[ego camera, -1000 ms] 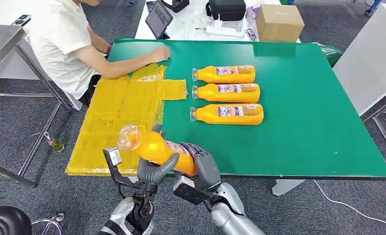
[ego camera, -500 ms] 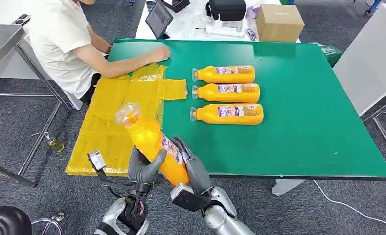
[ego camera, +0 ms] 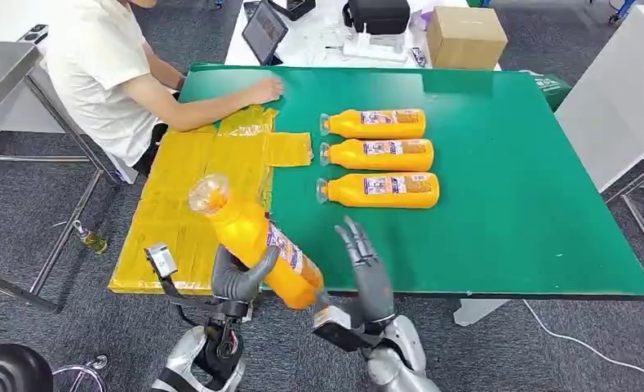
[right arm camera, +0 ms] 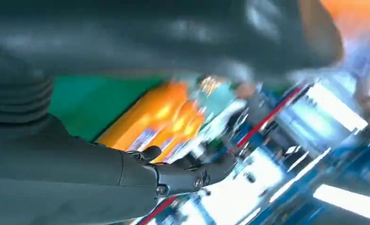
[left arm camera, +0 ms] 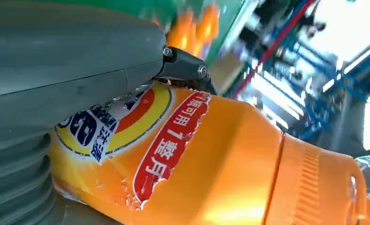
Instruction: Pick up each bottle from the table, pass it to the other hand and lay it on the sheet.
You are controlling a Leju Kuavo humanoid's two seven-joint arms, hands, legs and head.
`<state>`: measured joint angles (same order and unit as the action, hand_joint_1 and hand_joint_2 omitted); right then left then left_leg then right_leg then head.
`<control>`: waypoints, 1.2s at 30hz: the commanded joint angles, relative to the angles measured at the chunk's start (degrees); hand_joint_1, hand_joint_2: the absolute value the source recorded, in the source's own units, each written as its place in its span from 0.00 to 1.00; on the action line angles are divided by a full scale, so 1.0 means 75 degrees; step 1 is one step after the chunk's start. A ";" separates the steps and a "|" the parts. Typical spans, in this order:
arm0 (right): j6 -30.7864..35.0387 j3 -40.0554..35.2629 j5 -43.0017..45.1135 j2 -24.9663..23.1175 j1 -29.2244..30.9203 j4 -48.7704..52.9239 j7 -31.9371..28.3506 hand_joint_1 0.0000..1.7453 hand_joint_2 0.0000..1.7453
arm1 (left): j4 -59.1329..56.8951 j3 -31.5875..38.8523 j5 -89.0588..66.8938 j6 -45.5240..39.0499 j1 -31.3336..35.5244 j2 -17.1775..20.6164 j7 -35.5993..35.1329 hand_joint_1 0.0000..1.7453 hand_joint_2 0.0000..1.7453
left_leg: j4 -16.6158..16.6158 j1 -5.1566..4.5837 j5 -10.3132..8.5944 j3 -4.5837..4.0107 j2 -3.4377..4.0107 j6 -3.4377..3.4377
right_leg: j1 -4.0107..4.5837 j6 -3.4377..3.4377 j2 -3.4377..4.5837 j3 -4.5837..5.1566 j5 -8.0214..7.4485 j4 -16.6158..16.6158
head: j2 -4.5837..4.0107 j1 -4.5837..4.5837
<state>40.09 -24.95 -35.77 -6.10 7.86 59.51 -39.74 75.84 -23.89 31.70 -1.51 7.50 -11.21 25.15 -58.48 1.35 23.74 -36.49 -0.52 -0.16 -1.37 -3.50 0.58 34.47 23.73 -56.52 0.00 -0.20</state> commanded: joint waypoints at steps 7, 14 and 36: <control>-0.0011 0.4311 -0.1240 -0.1407 -0.1221 0.4669 -0.0035 0.00 0.00 | -0.0790 -0.0090 -0.3511 -0.3080 0.0729 0.0465 0.0550 1.00 1.00 | -0.0012 -0.0010 0.0019 0.0026 -0.0019 0.0020 | -0.0001 0.0031 -0.0040 -0.0036 0.0031 -0.0020 | 0.0000 0.0000; -0.0011 0.3996 -0.0974 -0.1392 -0.1308 0.4463 -0.0035 0.00 0.00 | -0.0951 -0.0034 -0.5241 -0.4666 0.0931 0.0570 0.0660 1.00 1.00 | 0.0006 -0.0002 0.0002 0.0008 0.0000 0.0005 | 0.0002 0.0014 -0.0009 -0.0012 0.0003 0.0004 | 0.0000 0.0003; -0.0011 0.2727 -0.0708 -0.1199 -0.0912 0.2982 -0.0035 0.00 0.00 | -0.5144 0.1009 -1.2260 -0.4504 0.2801 0.0102 -0.1660 1.00 1.00 | 0.0006 0.0002 -0.0005 0.0017 0.0002 0.0003 | 0.0006 0.0015 -0.0009 -0.0025 0.0003 0.0004 | 0.0000 0.0000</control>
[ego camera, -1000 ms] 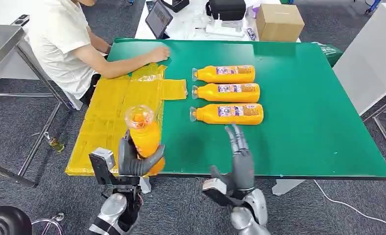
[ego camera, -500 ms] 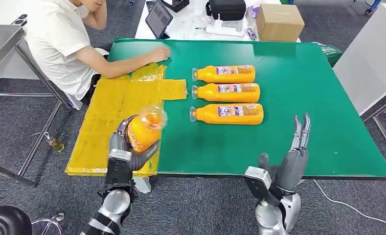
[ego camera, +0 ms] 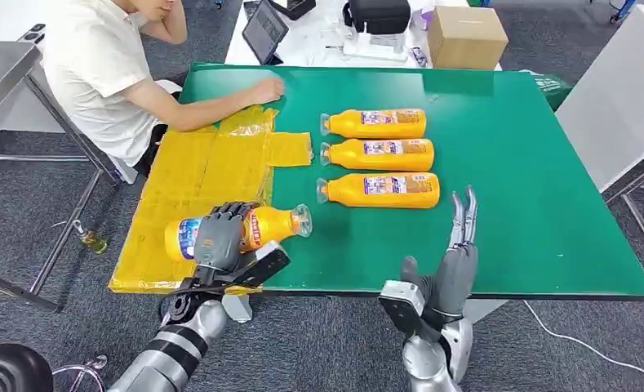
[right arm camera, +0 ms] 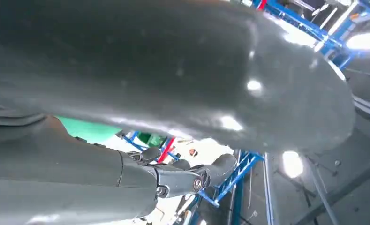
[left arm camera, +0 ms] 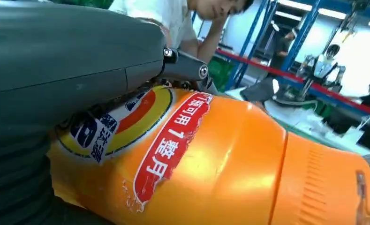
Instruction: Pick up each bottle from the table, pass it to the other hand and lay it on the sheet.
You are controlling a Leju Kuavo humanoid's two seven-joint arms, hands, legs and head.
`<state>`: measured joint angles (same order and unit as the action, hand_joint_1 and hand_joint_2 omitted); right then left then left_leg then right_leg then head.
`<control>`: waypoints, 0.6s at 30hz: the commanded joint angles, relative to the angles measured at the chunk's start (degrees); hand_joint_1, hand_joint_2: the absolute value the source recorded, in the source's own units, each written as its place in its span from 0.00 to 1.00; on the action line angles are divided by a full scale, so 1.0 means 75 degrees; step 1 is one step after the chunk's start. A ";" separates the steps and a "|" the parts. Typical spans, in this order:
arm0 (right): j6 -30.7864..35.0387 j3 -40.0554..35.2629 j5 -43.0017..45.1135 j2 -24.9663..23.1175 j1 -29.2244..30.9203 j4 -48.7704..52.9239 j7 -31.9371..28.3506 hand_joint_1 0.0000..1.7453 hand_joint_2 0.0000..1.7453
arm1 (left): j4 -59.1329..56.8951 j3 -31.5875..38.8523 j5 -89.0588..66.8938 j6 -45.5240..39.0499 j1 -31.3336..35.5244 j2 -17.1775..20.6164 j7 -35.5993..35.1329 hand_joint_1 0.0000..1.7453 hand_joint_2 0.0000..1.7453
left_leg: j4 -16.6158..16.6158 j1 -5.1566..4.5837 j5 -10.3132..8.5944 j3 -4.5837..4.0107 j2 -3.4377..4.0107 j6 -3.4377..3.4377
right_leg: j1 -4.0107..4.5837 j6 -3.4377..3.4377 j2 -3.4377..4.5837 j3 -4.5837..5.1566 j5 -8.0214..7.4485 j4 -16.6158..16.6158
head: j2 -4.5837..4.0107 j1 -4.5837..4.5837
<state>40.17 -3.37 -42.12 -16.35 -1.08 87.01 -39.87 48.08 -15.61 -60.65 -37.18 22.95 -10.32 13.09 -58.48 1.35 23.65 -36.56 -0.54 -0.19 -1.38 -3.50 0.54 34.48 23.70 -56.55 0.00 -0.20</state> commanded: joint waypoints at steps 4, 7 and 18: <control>-0.0023 -0.0199 0.0306 0.0235 0.0347 -0.0933 -0.0018 0.00 0.00 | -0.2073 -0.0100 0.0458 0.0903 0.1085 -0.0013 -0.0101 0.27 1.00 | 0.0007 0.0004 0.0009 0.0036 0.0005 0.0011 | 0.0011 0.0022 -0.0007 -0.0037 0.0006 0.0012 | 0.0000 0.0000; -0.0023 -0.0249 0.0379 0.0267 0.0392 -0.1133 -0.0018 0.00 0.00 | -0.2352 0.0160 0.1022 0.1187 0.1150 -0.0048 0.0139 0.26 1.00 | 0.0007 0.0003 0.0006 0.0027 0.0010 0.0010 | 0.0008 0.0017 0.0000 -0.0027 0.0001 0.0012 | 0.0000 0.0003; -0.0023 -0.0252 0.0357 0.0289 0.0397 -0.1213 -0.0018 0.00 0.00 | -0.2732 0.0276 0.1513 0.1669 0.1222 -0.0042 0.0294 0.01 1.00 | 0.0011 0.0003 0.0013 0.0048 0.0016 0.0011 | 0.0010 0.0024 0.0004 -0.0048 0.0007 0.0014 | 0.0000 0.0000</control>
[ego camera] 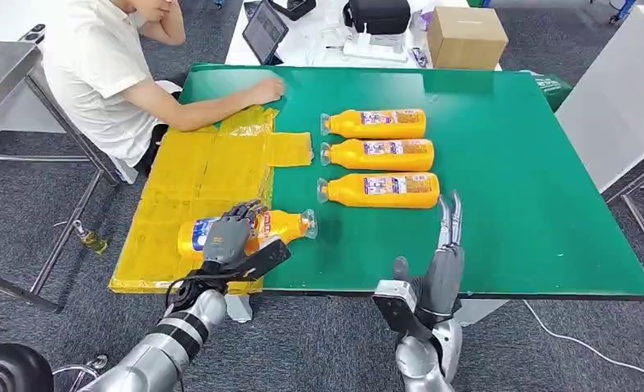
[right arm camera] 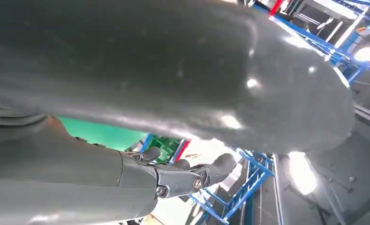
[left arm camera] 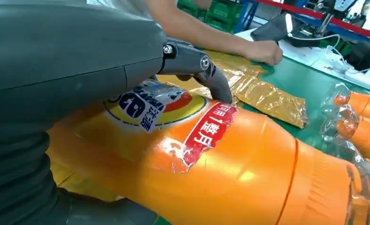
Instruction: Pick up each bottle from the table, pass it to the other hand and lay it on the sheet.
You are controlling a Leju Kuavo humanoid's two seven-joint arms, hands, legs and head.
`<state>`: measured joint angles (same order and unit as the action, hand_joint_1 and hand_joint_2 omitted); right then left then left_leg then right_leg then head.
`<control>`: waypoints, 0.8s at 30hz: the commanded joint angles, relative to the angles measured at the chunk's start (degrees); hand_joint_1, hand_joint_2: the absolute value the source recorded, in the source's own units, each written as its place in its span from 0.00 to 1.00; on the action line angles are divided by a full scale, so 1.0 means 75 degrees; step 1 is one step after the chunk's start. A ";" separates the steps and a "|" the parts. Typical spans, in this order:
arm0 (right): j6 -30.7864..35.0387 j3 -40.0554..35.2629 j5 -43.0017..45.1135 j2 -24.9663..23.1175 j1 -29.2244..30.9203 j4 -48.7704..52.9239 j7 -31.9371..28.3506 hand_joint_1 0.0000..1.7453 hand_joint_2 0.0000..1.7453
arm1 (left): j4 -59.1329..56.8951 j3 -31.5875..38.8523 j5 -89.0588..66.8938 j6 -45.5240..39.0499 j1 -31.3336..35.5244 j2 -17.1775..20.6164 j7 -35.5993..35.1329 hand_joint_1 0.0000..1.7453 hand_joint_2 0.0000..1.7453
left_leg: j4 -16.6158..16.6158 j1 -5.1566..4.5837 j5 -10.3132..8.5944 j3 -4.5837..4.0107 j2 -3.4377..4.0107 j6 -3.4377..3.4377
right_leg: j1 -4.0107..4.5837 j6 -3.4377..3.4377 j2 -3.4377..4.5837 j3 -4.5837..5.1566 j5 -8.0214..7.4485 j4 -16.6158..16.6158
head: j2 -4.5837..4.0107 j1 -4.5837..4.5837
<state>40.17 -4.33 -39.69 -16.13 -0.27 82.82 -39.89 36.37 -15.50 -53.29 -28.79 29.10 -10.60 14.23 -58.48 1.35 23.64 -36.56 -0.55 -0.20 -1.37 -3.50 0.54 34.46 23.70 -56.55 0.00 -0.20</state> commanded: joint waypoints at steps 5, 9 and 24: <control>-0.0023 -0.0136 0.0379 0.0403 0.0362 -0.0952 -0.0015 0.00 0.00 | -0.1471 0.0238 0.1156 0.2045 0.0449 0.0042 0.0377 0.00 1.00 | 0.0009 0.0002 0.0007 0.0032 0.0009 0.0010 | 0.0007 0.0015 -0.0001 -0.0031 0.0003 0.0013 | 0.0000 0.0000; -0.0023 -0.0180 0.0394 0.0459 0.0429 -0.0995 -0.0015 0.00 0.00 | -0.1522 0.0086 0.1551 0.3126 0.0391 0.0185 0.0630 0.00 1.00 | 0.0021 -0.0001 0.0010 0.0071 0.0015 0.0017 | 0.0006 0.0024 -0.0001 -0.0075 0.0000 0.0027 | -0.0003 0.0000; -0.0023 -0.0022 0.0315 0.0542 0.0212 -0.0964 -0.0015 0.00 0.00 | 0.0495 -0.0284 0.3405 0.4449 -0.0508 0.0238 0.2479 0.00 1.00 | 0.0019 -0.0005 0.0005 0.0130 -0.0020 0.0012 | 0.0000 0.0016 -0.0015 -0.0143 0.0006 0.0021 | 0.0000 0.0000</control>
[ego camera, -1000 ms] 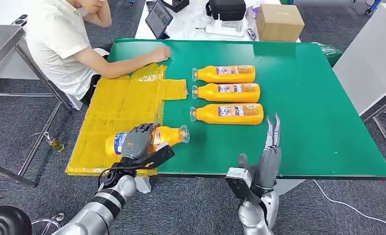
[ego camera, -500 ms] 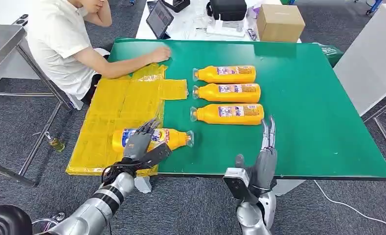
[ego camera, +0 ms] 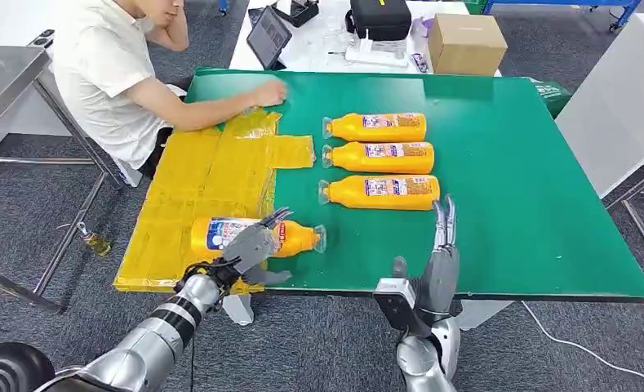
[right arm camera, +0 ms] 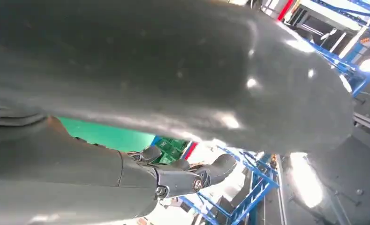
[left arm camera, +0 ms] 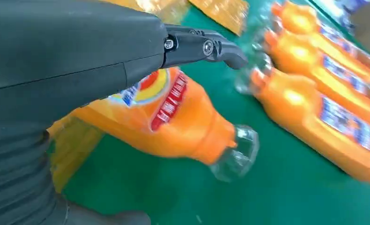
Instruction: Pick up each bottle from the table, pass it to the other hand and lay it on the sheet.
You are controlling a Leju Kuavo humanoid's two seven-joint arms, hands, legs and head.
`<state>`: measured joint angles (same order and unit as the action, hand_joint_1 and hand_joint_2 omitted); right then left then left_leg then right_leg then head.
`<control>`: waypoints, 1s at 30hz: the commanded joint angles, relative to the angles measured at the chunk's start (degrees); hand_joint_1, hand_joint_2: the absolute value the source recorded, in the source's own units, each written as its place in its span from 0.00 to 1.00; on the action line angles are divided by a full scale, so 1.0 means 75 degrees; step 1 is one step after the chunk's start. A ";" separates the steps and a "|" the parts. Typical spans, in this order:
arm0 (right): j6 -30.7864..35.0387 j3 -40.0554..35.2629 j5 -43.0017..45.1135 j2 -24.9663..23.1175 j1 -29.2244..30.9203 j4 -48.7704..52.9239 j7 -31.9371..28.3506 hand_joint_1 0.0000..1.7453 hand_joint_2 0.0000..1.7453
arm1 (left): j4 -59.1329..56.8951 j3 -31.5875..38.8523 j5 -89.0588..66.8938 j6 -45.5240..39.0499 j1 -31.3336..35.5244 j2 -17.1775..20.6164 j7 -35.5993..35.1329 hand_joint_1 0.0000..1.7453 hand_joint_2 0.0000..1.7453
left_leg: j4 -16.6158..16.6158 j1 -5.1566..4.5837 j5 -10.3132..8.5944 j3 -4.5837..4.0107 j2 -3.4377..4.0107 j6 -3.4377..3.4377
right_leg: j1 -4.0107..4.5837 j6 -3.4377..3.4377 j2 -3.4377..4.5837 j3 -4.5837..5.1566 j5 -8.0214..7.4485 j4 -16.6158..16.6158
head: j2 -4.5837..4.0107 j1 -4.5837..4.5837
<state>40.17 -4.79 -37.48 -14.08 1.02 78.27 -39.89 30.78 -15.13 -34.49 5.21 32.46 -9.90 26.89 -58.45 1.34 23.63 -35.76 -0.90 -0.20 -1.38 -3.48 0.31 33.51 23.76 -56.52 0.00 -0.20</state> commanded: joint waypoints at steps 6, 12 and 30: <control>-0.0023 0.0186 -0.0213 0.0145 -0.0079 -0.0157 -0.0015 0.00 0.00 | 0.4136 -0.0229 0.2174 -0.3033 -0.1966 -0.0670 0.1377 0.00 1.00 | -0.0005 0.0001 0.0013 -0.0015 0.0003 0.0016 | 0.0007 0.0019 -0.0014 0.0016 0.0011 0.0004 | 0.0000 0.0000; -0.0023 0.0188 -0.0428 0.0093 -0.0011 -0.0243 -0.0015 0.00 0.00 | 0.5087 -0.0532 0.3350 -0.3904 -0.2347 -0.0694 0.1692 0.00 1.00 | -0.0002 -0.0002 0.0010 -0.0054 0.0016 0.0008 | 0.0002 0.0010 0.0007 0.0064 0.0001 0.0003 | 0.0000 0.0000; -0.0023 0.2552 -0.4890 0.1061 0.0600 -0.1674 -0.0015 0.00 1.00 | 0.5698 -0.1885 0.5485 -0.3456 -0.2770 -0.0086 0.1156 0.00 1.00 | 0.0010 -0.0009 0.0015 -0.0044 0.0022 0.0014 | -0.0002 0.0019 0.0004 0.0049 0.0001 0.0020 | 0.0000 0.0000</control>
<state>40.17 4.51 -67.91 -9.35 1.55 72.39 -39.78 72.98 -24.74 4.70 -24.17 11.85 -13.68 37.81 -58.47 1.26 23.65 -36.39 -0.90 -0.18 -1.46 -3.52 0.30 34.16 23.72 -56.50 0.00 -0.20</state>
